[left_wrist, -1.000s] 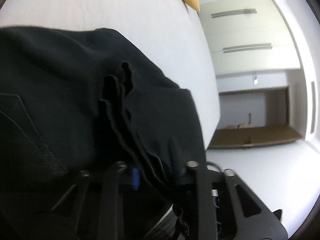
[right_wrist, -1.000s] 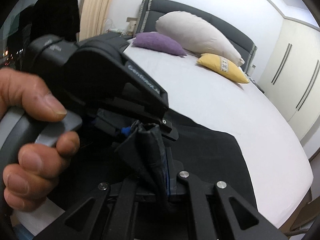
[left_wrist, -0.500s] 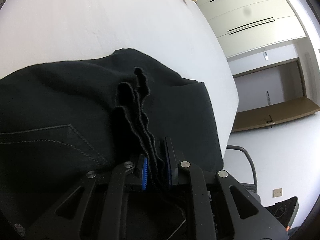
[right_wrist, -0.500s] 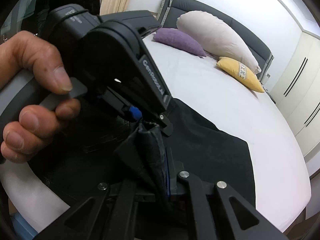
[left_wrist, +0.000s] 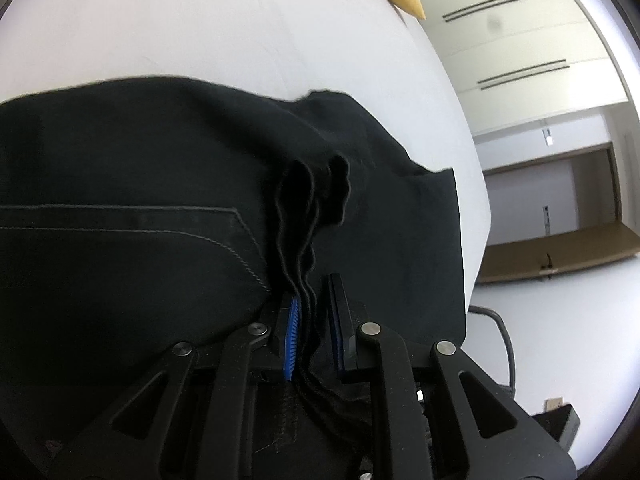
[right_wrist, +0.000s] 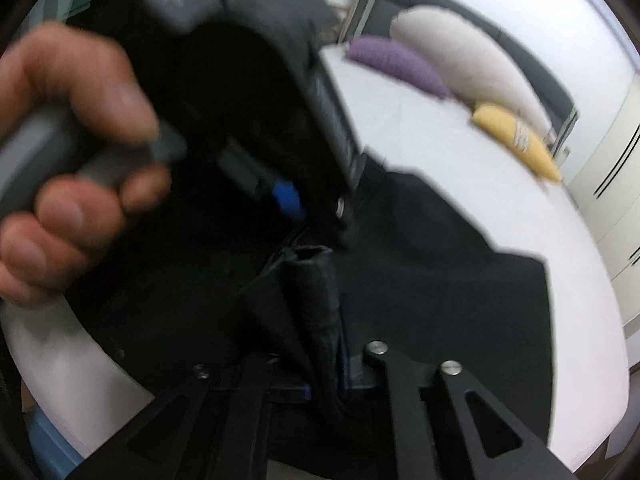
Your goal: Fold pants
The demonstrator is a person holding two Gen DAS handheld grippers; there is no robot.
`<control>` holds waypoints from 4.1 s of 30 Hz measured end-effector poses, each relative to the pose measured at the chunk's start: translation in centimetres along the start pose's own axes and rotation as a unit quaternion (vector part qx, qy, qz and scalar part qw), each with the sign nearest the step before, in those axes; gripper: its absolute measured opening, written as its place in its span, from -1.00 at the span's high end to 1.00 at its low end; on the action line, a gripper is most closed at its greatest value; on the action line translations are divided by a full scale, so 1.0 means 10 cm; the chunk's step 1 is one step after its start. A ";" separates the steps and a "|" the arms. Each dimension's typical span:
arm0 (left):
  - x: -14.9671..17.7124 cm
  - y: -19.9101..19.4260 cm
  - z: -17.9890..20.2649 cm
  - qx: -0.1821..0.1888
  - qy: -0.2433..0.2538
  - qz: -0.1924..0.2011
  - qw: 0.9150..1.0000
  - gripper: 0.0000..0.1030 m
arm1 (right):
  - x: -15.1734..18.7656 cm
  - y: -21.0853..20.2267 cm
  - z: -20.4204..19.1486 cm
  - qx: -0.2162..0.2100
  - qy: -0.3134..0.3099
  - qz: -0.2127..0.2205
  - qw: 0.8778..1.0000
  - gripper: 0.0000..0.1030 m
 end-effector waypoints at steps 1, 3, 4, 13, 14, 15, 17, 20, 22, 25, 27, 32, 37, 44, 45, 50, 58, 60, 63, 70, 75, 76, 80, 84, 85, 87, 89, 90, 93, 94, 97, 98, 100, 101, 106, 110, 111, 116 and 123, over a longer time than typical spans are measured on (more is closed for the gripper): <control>0.00 -0.06 -0.01 -0.006 0.003 0.002 1.000 0.75 | -0.01 -0.02 0.05 -0.012 0.015 -0.001 1.000 0.68; 0.01 -0.16 0.03 -0.031 0.013 0.014 0.999 0.75 | -0.03 -0.09 0.19 -0.053 0.049 -0.004 0.997 0.18; 0.02 -0.27 0.05 -0.055 0.022 0.028 0.998 0.75 | -0.03 -0.15 0.25 -0.073 0.062 0.000 0.995 0.00; 0.12 -0.23 0.79 -0.013 0.095 0.043 0.994 0.75 | -0.11 -0.38 2.03 -0.248 0.308 0.055 0.917 -0.18; 0.16 -0.16 0.82 -0.015 0.104 0.034 0.994 0.75 | -0.15 -0.37 2.30 -0.266 0.334 0.067 0.902 -0.20; 0.19 -0.14 0.78 -0.020 0.110 0.025 0.993 0.75 | -0.17 -0.36 2.38 -0.280 0.342 0.074 0.894 -0.20; 0.25 0.01 0.66 -0.036 0.106 0.002 0.994 0.75 | -0.25 -0.18 2.58 -0.316 0.349 0.069 0.880 -0.24; 0.35 0.12 0.52 -0.032 0.098 0.000 0.995 0.75 | -0.13 0.42 2.77 -0.338 0.397 0.024 0.853 -0.24; 0.39 0.09 0.47 -0.027 0.101 0.008 0.994 0.75 | 0.07 0.84 2.83 -0.344 0.440 -0.018 0.829 -0.24; 0.43 0.16 0.47 -0.023 0.103 0.018 0.994 0.75 | 0.33 1.05 2.82 -0.338 0.452 -0.032 0.825 0.09; 0.45 0.16 0.44 -0.024 0.105 0.025 0.994 0.75 | 0.43 0.89 2.78 -0.343 0.456 -0.032 0.821 0.03; 0.56 0.10 0.42 -0.010 0.096 0.032 0.995 0.75 | 0.75 0.33 2.50 -0.368 0.407 -0.047 0.835 -0.24; 0.64 -0.15 0.29 -0.027 0.092 0.056 0.994 0.75 | 0.95 -0.05 2.55 -0.326 0.427 -0.038 0.843 -0.22; 1.02 -1.46 0.00 -0.029 0.033 0.230 0.972 -0.95 | 0.14 -0.38 2.04 -0.393 0.426 0.086 0.811 -0.28; 1.11 -1.71 -0.12 -0.026 0.009 0.259 0.966 -0.95 | 0.02 -0.34 1.95 -0.406 0.423 0.088 0.806 -0.28; 1.54 -2.47 -0.85 -0.040 -0.100 0.337 0.935 -0.95 | -0.40 -0.05 1.46 -0.452 0.414 0.075 0.787 -0.28; 1.71 -2.42 -1.76 -0.009 -0.249 0.319 0.914 -0.95 | -0.37 -0.03 1.37 -0.476 0.452 0.078 0.750 -0.28; 1.70 -2.34 -1.82 0.000 -0.260 0.313 0.913 -0.92 | -0.34 -0.02 1.41 -0.474 0.461 0.083 0.746 -0.28; 1.65 -2.33 -1.82 -0.002 -0.248 0.322 0.914 -0.76 | -0.28 0.00 1.48 -0.471 0.471 0.080 0.742 -0.28; 1.57 -1.97 -1.95 0.027 -0.276 0.306 0.911 0.27 | -0.23 0.12 1.58 -0.459 0.487 0.070 0.740 -0.28; 1.58 -1.89 -2.06 0.051 -0.300 0.304 0.903 0.57 | -0.29 0.24 1.61 -0.451 0.484 0.053 0.748 -0.28; 1.57 -1.89 -2.07 0.053 -0.302 0.304 0.902 0.60 | -0.29 0.28 1.62 -0.448 0.485 0.048 0.749 -0.28; 1.53 -1.90 -2.04 0.047 -0.293 0.307 0.904 0.70 | -0.30 0.49 1.54 -0.436 0.483 0.010 0.759 -0.28; 1.34 -2.06 -1.81 0.035 -0.266 0.316 0.910 0.73 | -0.03 0.91 1.38 -0.374 0.485 -0.096 0.785 0.09; 1.30 -2.11 -1.72 0.030 -0.253 0.320 0.913 0.73 | 0.01 0.93 1.39 -0.371 0.483 -0.085 0.789 0.24; 1.23 -2.22 -1.54 0.024 -0.228 0.326 0.917 0.73 | 0.12 0.94 1.42 -0.367 0.502 -0.074 0.779 0.65; 1.14 -2.29 -1.33 0.017 -0.200 0.331 0.922 0.73 | 0.16 0.93 1.42 -0.368 0.502 -0.066 0.780 0.75; 1.09 -2.31 -1.24 0.015 -0.189 0.332 0.924 0.73 | 0.16 0.90 1.43 -0.367 0.501 -0.065 0.781 0.75; 0.95 -2.37 -0.90 0.005 -0.148 0.335 0.931 0.73 | 0.14 0.69 1.51 -0.361 0.518 -0.042 0.774 0.09; 0.90 -2.38 -0.75 -0.001 -0.131 0.335 0.933 0.73 | 0.12 0.59 1.56 -0.361 0.519 -0.024 0.774 -0.08; 0.70 -2.29 -0.20 -0.018 -0.065 0.323 0.944 0.74 | 0.06 0.31 1.71 -0.367 0.501 0.007 0.784 -0.22; 0.64 -2.25 -0.03 -0.023 -0.044 0.319 0.946 0.73 | 0.07 0.26 1.76 -0.369 0.502 0.011 0.782 -0.22; 0.50 -2.05 0.42 -0.030 0.013 0.304 0.952 0.73 | 0.11 0.16 1.90 -0.374 0.509 0.027 0.775 -0.22; 0.45 -1.94 0.61 -0.035 0.038 0.296 0.954 0.73 | 0.15 0.11 1.98 -0.377 0.515 0.035 0.769 -0.22; 0.37 -0.95 1.35 -0.072 0.155 0.227 0.959 0.73 | 0.24 -0.07 2.24 -0.382 0.517 0.052 0.764 -0.44; 0.64 -0.11 1.47 -0.133 0.206 0.160 0.956 0.73 | 0.24 -0.19 2.35 -0.371 0.493 0.049 0.785 -0.49; 0.74 -0.02 1.50 -0.140 0.218 0.152 0.954 0.73 | 0.24 -0.21 2.35 -0.368 0.486 0.046 0.791 -0.56; 0.90 0.30 1.67 -0.177 0.282 0.134 0.933 0.73 | 0.22 -0.03 2.28 -0.359 0.460 -0.007 0.812 -0.67; 1.23 0.37 1.82 -0.201 0.316 0.138 0.917 0.73 | 0.04 0.15 1.99 -0.343 0.402 -0.055 0.847 -0.30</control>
Point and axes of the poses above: each gripper's, at about its wrist camera, not at the fingertips, and y roughly the way its jaws point, z to its right, x to its underside, the point moved 3 cm from there along y, roughly the way its jaws point, and after that the axes turned 4 degrees about z, right-handed, at the moved point
